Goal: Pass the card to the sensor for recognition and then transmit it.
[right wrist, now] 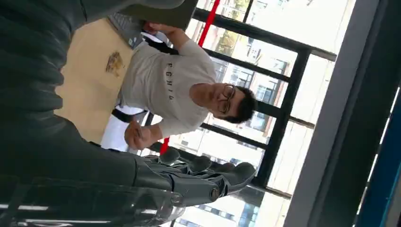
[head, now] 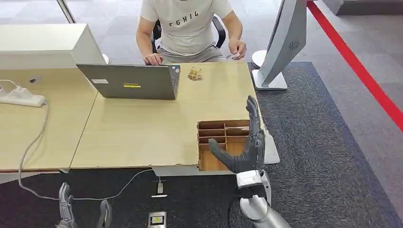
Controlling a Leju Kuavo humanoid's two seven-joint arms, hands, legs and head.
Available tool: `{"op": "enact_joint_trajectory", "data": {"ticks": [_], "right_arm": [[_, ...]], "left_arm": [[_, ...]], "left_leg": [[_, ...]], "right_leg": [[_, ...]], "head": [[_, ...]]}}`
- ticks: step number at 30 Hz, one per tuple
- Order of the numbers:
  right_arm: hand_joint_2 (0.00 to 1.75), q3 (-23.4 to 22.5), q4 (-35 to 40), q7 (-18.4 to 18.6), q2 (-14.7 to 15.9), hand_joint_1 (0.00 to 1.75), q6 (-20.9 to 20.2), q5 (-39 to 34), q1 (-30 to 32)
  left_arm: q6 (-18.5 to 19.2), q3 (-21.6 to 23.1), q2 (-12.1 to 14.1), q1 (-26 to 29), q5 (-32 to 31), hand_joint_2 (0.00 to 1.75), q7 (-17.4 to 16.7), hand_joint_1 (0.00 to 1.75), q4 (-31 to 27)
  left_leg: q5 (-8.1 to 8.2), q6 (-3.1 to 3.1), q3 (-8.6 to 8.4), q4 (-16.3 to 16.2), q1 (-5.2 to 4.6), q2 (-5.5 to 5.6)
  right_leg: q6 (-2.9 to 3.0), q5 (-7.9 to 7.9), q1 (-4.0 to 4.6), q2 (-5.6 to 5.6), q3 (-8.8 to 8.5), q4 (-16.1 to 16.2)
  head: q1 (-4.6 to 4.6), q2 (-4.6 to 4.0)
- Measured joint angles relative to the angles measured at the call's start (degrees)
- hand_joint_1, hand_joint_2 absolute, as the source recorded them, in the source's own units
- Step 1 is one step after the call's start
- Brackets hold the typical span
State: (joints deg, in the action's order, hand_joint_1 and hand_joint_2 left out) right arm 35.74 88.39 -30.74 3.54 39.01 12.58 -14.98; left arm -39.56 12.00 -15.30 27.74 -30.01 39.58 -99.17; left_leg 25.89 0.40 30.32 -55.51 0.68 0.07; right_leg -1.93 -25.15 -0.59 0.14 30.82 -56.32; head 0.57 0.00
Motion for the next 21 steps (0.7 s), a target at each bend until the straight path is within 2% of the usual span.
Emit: {"op": "enact_joint_trajectory", "data": {"ticks": [5,8,11,13,17,21], "right_arm": [[1.75,-0.11,-5.91,7.87,-0.70,0.00,0.00,11.45,-8.09],[1.75,-0.53,-9.87,13.96,-0.66,0.00,0.00,18.16,-12.19],[1.75,-0.90,-12.96,15.88,-0.53,0.00,0.00,19.99,-14.89],[1.75,-1.25,-14.78,17.66,-0.39,0.00,0.00,21.97,-16.10],[1.75,-1.42,-16.92,27.42,0.48,0.00,-1.16,33.16,-18.93],[1.75,-1.44,-19.74,36.87,1.92,0.00,-5.98,46.45,-22.11]], "left_arm": [[-0.02,-0.37,-0.02,-0.03,1.12,1.75,0.48,0.00,0.00],[-0.02,-1.25,-0.64,-0.04,2.52,1.75,0.55,0.00,-1.53],[-0.04,-2.16,-1.31,-0.09,3.47,1.75,0.57,0.00,-3.03],[-0.04,-2.73,-1.79,-0.04,6.83,1.75,0.57,0.00,-4.37],[-0.04,-3.43,-2.65,1.03,12.70,1.75,0.57,0.00,-8.97],[-0.04,-4.92,-3.28,1.01,16.63,1.75,0.57,0.00,-13.55]], "left_leg": [[-0.09,-0.03,0.00,0.00,0.00,-0.02],[-0.13,-0.07,0.02,-0.01,0.00,0.00],[-0.13,-0.07,0.02,-0.01,0.00,0.01],[-0.13,-0.07,0.04,-0.01,0.00,0.02],[-0.12,-0.07,0.05,-0.02,-0.01,0.03],[-0.13,-0.07,0.06,-0.02,-0.01,0.05]], "right_leg": [[0.01,0.06,0.00,0.01,0.01,-0.01],[0.00,0.08,0.00,0.03,0.01,-0.02],[0.00,0.08,0.00,0.03,0.01,-0.02],[0.00,0.08,0.00,0.03,0.01,-0.03],[0.00,0.08,0.00,0.03,0.04,-0.02],[0.00,0.09,0.00,0.05,0.04,-0.02]], "head": [[-0.02,0.00],[0.00,0.00],[-0.02,0.00],[0.00,0.00],[0.00,0.00],[0.00,0.00]]}}
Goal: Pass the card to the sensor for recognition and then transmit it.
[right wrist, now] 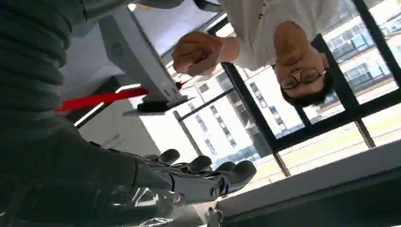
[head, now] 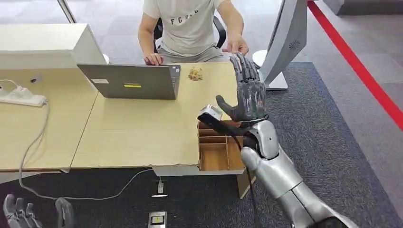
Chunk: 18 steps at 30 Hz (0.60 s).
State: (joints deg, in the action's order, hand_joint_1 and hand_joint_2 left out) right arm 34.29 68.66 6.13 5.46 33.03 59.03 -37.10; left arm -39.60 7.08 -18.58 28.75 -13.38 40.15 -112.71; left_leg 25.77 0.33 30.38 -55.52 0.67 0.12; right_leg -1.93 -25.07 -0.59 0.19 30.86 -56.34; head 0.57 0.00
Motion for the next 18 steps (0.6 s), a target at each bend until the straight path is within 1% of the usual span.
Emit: {"op": "enact_joint_trajectory", "data": {"ticks": [3,6,8,13,18], "right_arm": [[1.75,0.00,-1.77,4.11,0.94,0.00,-3.43,5.54,-1.87],[1.75,-0.02,-3.26,6.94,1.64,0.00,-6.08,8.56,-3.05],[1.75,-0.11,-4.07,8.53,2.16,0.00,-7.92,10.46,-3.57],[1.75,-0.41,-5.62,10.89,2.82,0.00,-11.13,12.60,-4.95],[1.75,-0.48,-6.93,11.48,2.86,0.00,-13.12,13.02,-6.53]], "left_arm": [[0.00,-0.90,-0.35,-0.13,1.53,1.75,0.00,0.00,-2.48],[0.00,-1.42,-0.46,-0.54,2.67,1.75,0.00,0.00,-4.90],[0.00,-1.70,-0.61,-0.89,2.10,1.75,0.00,0.00,-6.33],[0.00,-2.67,-0.57,-1.51,5.44,1.75,0.00,0.00,-8.90],[0.00,-3.74,-0.57,-1.91,6.41,1.75,0.00,0.00,-10.63]], "left_leg": [[-0.02,0.00,0.00,0.00,0.00,0.00],[-0.02,0.00,0.00,-0.01,0.00,0.01],[-0.02,0.00,0.00,-0.02,0.00,0.01],[-0.01,0.00,0.01,-0.02,0.00,0.01],[-0.01,0.00,0.01,-0.01,0.00,0.01]], "right_leg": [[0.00,0.01,0.00,0.00,0.00,0.00],[0.00,0.02,0.00,0.00,0.00,0.00],[0.00,0.02,0.00,0.00,0.00,0.00],[-0.01,0.03,0.00,0.00,0.00,0.00],[-0.01,0.03,0.00,0.00,0.00,-0.01]], "head": [[0.02,0.00],[0.00,0.00],[0.00,0.00],[0.00,0.00],[0.00,0.00]]}}
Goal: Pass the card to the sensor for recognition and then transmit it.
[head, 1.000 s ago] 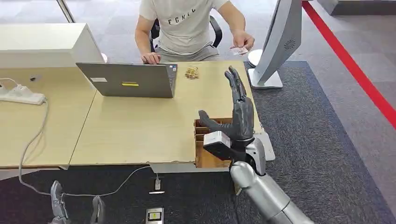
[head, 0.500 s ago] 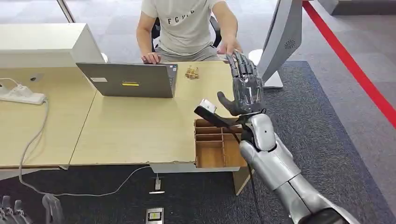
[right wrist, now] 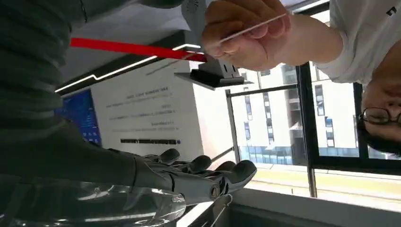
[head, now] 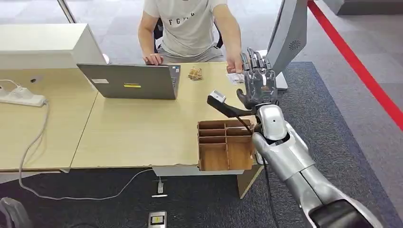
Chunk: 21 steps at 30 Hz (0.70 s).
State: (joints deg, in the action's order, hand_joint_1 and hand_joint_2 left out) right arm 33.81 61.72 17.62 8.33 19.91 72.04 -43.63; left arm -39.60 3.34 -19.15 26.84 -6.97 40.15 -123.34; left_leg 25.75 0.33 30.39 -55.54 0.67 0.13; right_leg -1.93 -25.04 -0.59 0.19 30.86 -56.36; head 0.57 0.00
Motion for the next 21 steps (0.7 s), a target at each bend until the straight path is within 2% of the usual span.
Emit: {"op": "enact_joint_trajectory", "data": {"ticks": [2,3,12,21], "right_arm": [[1.75,0.02,-0.50,0.00,-0.15,0.00,-0.61,0.42,-0.44],[1.75,0.02,-0.83,0.00,-0.33,1.71,-0.68,0.55,-0.72],[1.75,0.44,-5.77,-1.81,-2.66,1.75,0.24,0.57,-2.58],[1.75,0.98,-9.99,-3.85,-5.55,1.75,2.78,0.31,-3.86]], "left_arm": [[0.00,-0.31,-0.07,0.00,-0.37,1.75,0.00,0.00,-0.44],[0.00,-0.37,-0.13,-0.01,-0.64,1.75,0.00,0.00,-0.55],[0.00,-0.48,-0.79,0.74,-3.04,1.75,0.00,0.00,-0.31],[0.00,3.87,-0.65,2.43,-7.58,1.75,0.00,0.00,1.20]], "left_leg": [[0.00,0.00,0.01,0.00,0.00,0.01],[0.00,0.00,0.01,0.00,0.00,0.01],[0.00,0.00,0.01,0.00,0.00,-0.01],[0.00,0.00,0.02,0.00,0.00,-0.01]], "right_leg": [[0.00,0.00,0.00,0.00,0.00,-0.01],[0.00,0.00,0.00,0.00,0.00,-0.01],[0.00,0.00,0.00,0.01,0.01,-0.01],[0.00,0.00,0.00,0.01,0.02,0.00]], "head": [[0.00,0.00],[0.02,0.00],[0.00,0.00],[0.02,0.00]]}}
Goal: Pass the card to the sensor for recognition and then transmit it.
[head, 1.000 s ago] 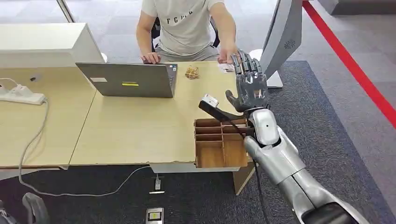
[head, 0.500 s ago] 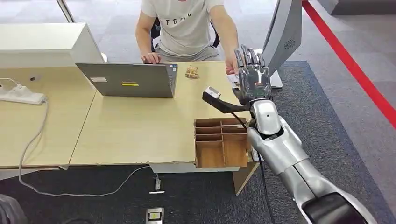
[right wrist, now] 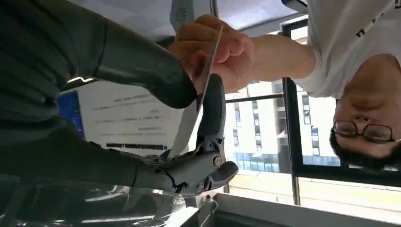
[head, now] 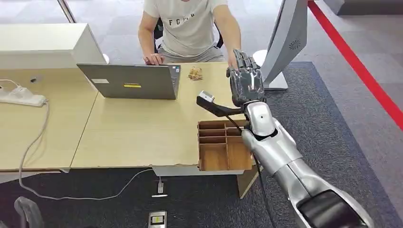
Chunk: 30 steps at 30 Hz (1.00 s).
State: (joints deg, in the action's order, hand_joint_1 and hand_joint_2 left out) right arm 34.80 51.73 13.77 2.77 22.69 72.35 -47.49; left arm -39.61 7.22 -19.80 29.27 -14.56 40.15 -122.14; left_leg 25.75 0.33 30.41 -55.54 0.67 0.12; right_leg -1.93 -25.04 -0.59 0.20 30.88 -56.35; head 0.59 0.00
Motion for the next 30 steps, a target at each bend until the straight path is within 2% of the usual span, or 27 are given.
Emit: {"op": "enact_joint_trajectory", "data": {"ticks": [4,11,14,19,22,25,29,30], "right_arm": [[1.75,-0.11,-2.27,-1.31,-1.18,1.75,1.16,0.68,-0.50],[1.75,0.41,-6.07,-1.83,-4.04,1.75,2.84,-1.90,-1.74],[1.75,0.55,-7.78,-2.77,-5.29,1.75,3.69,-2.52,-2.12],[1.75,0.70,-9.99,-4.06,-6.10,1.75,7.61,-4.20,-2.12],[1.75,0.48,-10.68,-4.41,-5.42,1.75,8.07,-5.14,-2.12],[1.75,0.35,-10.55,-2.68,-4.30,1.75,6.86,-5.16,-2.04],[1.75,-1.20,-7.12,2.45,0.05,1.75,4.43,-5.18,-0.19],[1.75,-1.83,-5.58,3.35,1.98,1.75,3.52,-5.18,0.71]], "left_arm": [[0.00,2.30,0.61,0.99,-0.52,1.75,0.00,0.00,0.87],[0.00,6.99,3.23,0.99,0.92,1.75,-0.19,0.00,2.62],[0.00,9.41,5.22,0.59,0.77,1.75,-2.56,0.00,3.26],[0.00,12.39,8.26,-1.92,-1.22,1.75,-0.48,0.00,6.75],[0.00,12.89,8.90,-2.21,0.74,1.75,-0.35,0.00,7.95],[0.00,12.85,8.85,-0.91,0.61,1.75,-0.46,0.00,7.76],[0.00,11.40,7.12,0.48,-0.68,1.75,-0.24,0.00,6.31],[0.00,10.84,6.61,0.68,-0.66,1.75,-0.17,0.00,5.90]], "left_leg": [[0.00,0.00,-0.01,0.00,0.00,-0.01],[-0.01,0.01,-0.01,0.00,0.01,0.00],[-0.01,0.01,0.00,0.00,0.00,0.00],[-0.01,0.00,0.00,0.00,0.00,0.00],[-0.01,0.00,0.00,-0.01,-0.01,-0.01],[0.00,0.00,-0.02,-0.06,-0.02,-0.02],[0.01,-0.02,0.00,-0.07,-0.03,0.04],[0.01,-0.03,0.01,-0.07,-0.03,0.03]], "right_leg": [[0.00,0.01,0.00,0.00,0.01,-0.01],[0.00,0.00,0.00,0.00,0.01,-0.01],[0.00,0.00,0.00,0.00,0.02,0.00],[0.00,0.00,0.00,0.00,0.04,0.01],[0.00,0.01,-0.01,-0.01,0.02,0.01],[0.00,0.01,-0.01,-0.01,0.06,0.04],[-0.02,0.00,-0.02,0.09,0.01,0.09],[-0.02,0.00,-0.02,0.10,-0.01,0.11]], "head": [[-0.02,0.00],[0.00,0.00],[-0.02,0.00],[-0.02,0.00],[0.00,0.00],[-0.04,0.00],[-0.02,0.00],[0.00,0.00]]}}
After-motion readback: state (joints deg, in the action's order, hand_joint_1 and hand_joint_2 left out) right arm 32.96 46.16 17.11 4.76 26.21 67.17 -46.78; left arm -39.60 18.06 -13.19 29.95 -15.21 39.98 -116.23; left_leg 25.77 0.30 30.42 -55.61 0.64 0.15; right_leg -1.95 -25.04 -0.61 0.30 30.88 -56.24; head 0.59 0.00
